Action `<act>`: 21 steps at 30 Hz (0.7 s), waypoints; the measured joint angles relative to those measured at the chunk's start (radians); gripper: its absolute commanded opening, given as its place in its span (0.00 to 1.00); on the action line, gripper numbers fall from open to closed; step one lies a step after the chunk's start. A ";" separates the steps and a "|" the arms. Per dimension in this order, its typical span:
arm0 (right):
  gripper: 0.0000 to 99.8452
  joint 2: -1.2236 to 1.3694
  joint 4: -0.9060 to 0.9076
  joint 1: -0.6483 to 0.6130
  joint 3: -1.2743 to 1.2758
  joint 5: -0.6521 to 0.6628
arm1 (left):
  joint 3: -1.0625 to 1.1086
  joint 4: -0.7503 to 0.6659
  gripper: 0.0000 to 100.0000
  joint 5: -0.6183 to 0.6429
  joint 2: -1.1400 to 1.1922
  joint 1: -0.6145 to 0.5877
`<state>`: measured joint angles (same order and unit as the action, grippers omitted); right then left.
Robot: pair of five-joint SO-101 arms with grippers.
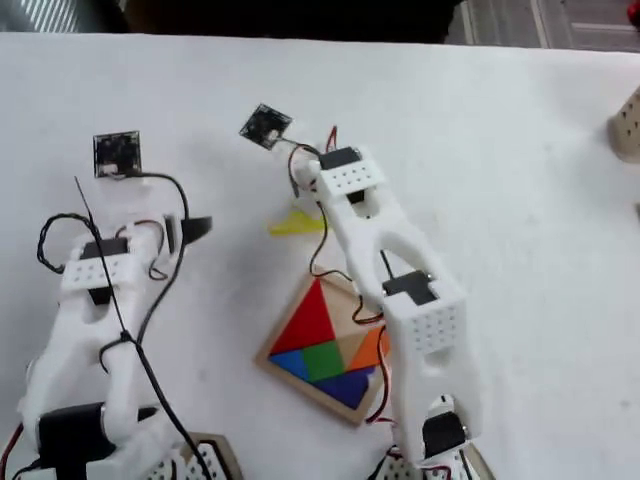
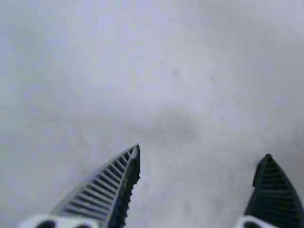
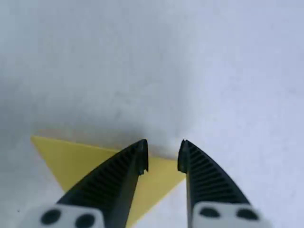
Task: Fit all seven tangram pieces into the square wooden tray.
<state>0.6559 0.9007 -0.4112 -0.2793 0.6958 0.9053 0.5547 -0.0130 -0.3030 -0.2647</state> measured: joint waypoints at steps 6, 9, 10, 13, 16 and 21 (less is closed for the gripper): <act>0.11 0.066 0.106 -0.003 -0.081 0.021 | 0.000 0.000 0.37 0.000 0.000 0.000; 0.11 0.080 0.166 0.005 -0.104 0.091 | 0.000 0.000 0.37 0.000 0.000 0.000; 0.11 0.081 0.184 0.009 -0.107 0.104 | 0.000 0.000 0.37 0.000 0.000 0.000; 0.11 0.081 0.224 0.028 -0.115 0.123 | 0.000 0.000 0.37 0.000 0.000 0.000; 0.11 0.074 0.247 0.058 -0.114 0.123 | 0.000 0.000 0.37 0.000 0.000 0.000; 0.11 0.071 0.322 0.107 -0.114 0.170 | 0.000 0.000 0.37 0.000 0.000 0.000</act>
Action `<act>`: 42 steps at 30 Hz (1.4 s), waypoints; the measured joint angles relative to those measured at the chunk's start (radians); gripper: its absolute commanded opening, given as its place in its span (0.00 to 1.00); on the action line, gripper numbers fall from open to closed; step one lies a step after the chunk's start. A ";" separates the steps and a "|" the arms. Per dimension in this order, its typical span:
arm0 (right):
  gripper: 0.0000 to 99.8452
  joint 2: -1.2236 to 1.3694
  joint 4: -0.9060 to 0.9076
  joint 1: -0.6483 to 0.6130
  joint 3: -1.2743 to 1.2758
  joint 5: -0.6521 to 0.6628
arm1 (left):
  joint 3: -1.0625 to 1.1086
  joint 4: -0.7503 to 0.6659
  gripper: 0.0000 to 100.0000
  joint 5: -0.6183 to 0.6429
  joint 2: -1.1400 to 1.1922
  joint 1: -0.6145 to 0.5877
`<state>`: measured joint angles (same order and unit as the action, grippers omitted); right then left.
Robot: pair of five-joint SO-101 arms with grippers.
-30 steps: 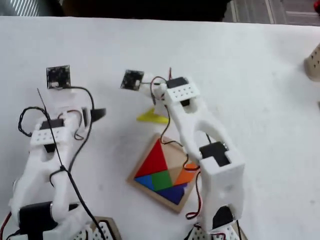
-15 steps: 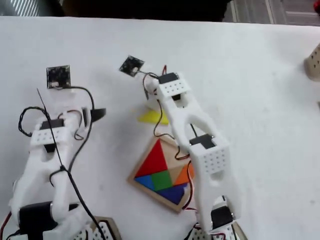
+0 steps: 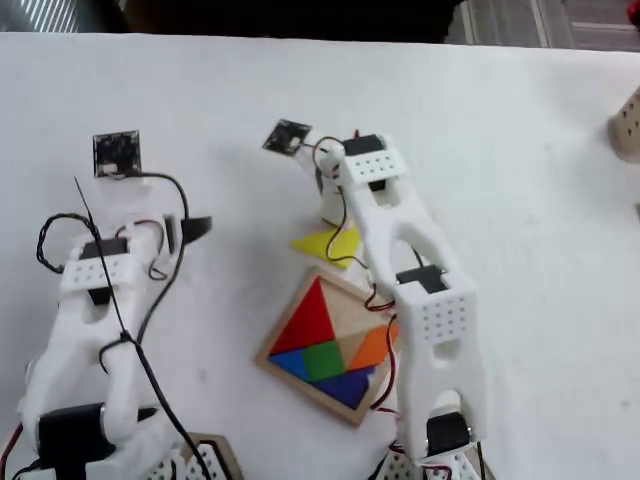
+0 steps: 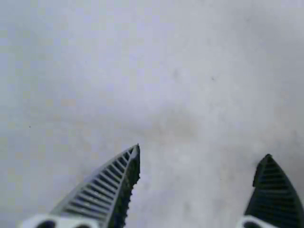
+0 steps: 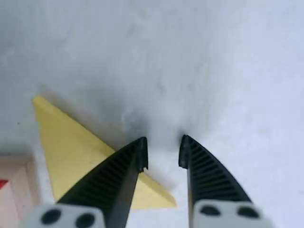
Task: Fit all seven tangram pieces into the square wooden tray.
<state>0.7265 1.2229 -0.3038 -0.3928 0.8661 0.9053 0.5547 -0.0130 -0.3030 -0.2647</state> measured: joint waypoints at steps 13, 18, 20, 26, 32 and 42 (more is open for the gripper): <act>0.30 -0.106 0.316 0.020 0.008 0.100 | 0.000 0.000 0.37 0.000 0.000 0.000; 0.27 -0.199 0.351 -0.031 0.117 0.132 | 0.000 0.000 0.37 0.000 0.000 0.000; 0.26 -0.233 0.333 -0.031 0.183 0.133 | 0.000 0.000 0.37 0.000 0.000 0.000; 0.34 -0.305 0.169 -0.081 0.423 0.138 | 0.000 0.000 0.37 0.000 0.000 0.000; 0.45 -0.367 0.003 -0.087 0.571 0.170 | 0.000 0.000 0.37 0.000 0.000 0.000; 0.33 -0.313 -0.041 -0.055 0.516 0.158 | 0.000 0.000 0.37 0.000 0.000 0.000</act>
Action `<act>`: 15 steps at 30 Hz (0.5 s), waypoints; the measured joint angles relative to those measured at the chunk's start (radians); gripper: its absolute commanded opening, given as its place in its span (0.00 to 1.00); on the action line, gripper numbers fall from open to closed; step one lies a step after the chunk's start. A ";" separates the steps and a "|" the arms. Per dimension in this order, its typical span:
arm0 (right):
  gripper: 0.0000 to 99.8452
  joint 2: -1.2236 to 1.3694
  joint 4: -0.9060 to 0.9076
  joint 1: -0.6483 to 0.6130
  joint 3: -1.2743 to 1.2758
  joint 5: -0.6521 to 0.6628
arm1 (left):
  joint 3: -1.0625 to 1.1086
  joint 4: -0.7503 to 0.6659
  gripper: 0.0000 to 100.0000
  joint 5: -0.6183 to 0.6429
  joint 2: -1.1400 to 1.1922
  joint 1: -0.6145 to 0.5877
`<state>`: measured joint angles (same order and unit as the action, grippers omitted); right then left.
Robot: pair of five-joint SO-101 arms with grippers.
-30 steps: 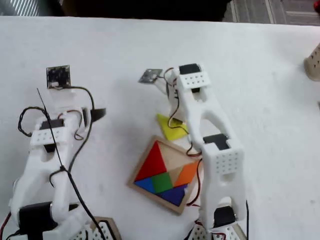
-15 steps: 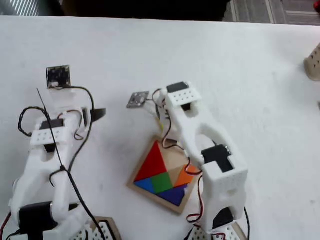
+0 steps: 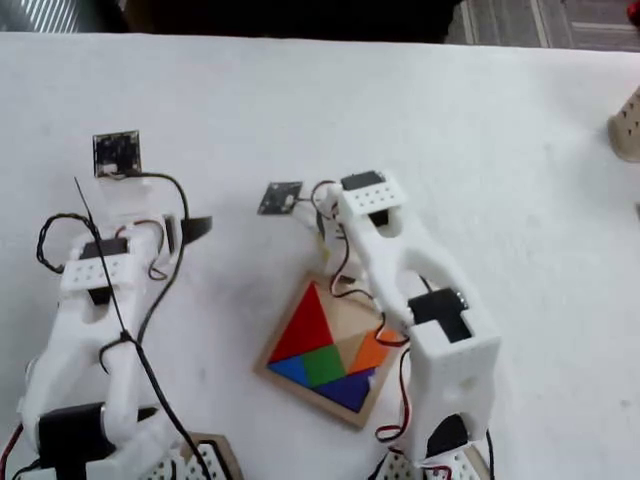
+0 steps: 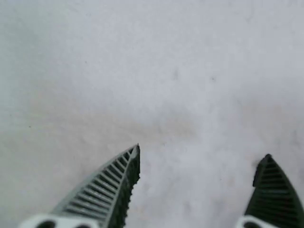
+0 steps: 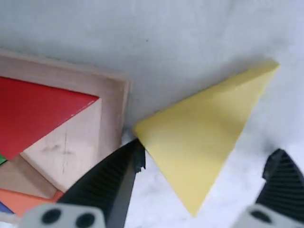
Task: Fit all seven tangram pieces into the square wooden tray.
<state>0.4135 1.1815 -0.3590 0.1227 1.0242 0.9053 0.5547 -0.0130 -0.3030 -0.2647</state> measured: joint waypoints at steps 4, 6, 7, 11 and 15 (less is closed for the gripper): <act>0.33 0.084 0.038 0.035 -0.121 -0.057 | 0.000 0.000 0.37 0.000 0.000 0.000; 0.33 0.129 0.068 0.052 -0.196 -0.100 | 0.000 0.000 0.37 0.000 0.000 0.000; 0.33 0.153 0.086 0.060 -0.236 -0.117 | 0.000 0.000 0.37 0.000 0.000 0.000; 0.33 0.222 0.169 0.068 -0.361 -0.144 | 0.000 0.000 0.37 0.000 0.000 0.000; 0.33 0.230 0.236 0.075 -0.420 -0.153 | 0.000 0.000 0.37 0.000 0.000 0.000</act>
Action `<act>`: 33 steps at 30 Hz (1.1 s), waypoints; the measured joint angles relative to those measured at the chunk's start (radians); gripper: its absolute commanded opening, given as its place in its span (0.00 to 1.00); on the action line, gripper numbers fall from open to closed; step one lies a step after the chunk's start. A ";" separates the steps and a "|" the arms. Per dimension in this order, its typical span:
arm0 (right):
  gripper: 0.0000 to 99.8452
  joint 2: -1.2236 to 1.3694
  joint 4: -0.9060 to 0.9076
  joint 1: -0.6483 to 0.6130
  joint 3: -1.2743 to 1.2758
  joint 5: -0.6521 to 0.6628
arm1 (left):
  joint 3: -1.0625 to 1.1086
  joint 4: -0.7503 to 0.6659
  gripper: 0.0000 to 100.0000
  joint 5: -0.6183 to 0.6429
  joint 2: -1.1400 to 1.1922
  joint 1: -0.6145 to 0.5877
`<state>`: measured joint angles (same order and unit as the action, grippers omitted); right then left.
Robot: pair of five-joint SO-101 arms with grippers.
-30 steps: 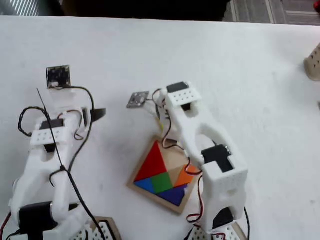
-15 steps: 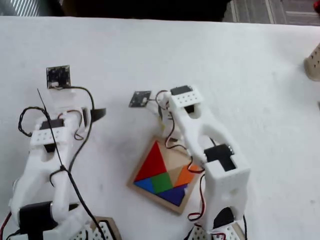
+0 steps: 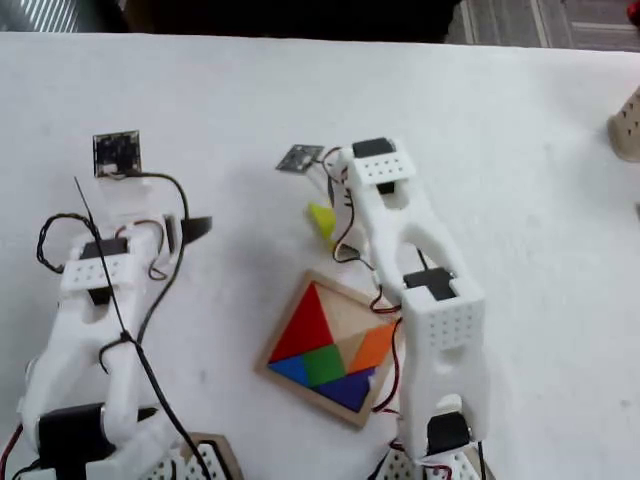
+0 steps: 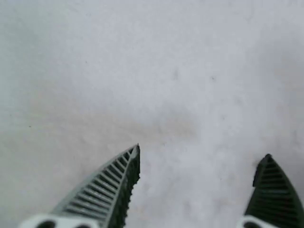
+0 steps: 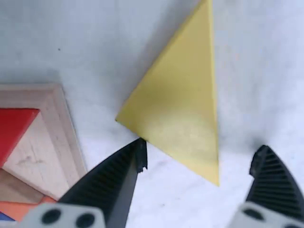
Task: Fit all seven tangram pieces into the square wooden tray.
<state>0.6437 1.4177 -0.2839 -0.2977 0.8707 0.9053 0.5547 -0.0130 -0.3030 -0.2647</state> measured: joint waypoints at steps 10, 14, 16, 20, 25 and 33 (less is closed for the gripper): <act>0.33 -0.005 0.041 -0.066 -0.014 0.014 | 0.000 0.000 0.37 0.000 0.000 0.000; 0.33 -0.003 0.043 -0.077 -0.014 0.043 | 0.000 0.000 0.37 0.000 0.000 0.000; 0.33 -0.003 0.043 -0.074 -0.014 0.043 | 0.000 0.000 0.37 0.000 0.000 0.000; 0.33 -0.003 0.043 -0.101 -0.014 0.043 | 0.000 0.000 0.37 -0.005 0.000 0.000; 0.33 -0.003 0.002 -0.109 -0.014 0.005 | 0.000 0.000 0.37 -0.051 0.000 0.000; 0.33 0.005 -0.040 -0.124 -0.015 -0.015 | 0.000 0.000 0.37 -0.058 0.000 0.000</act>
<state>0.6483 1.3779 -0.4081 -0.3130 0.8554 0.9053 0.5547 -0.0713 -0.3030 -0.2647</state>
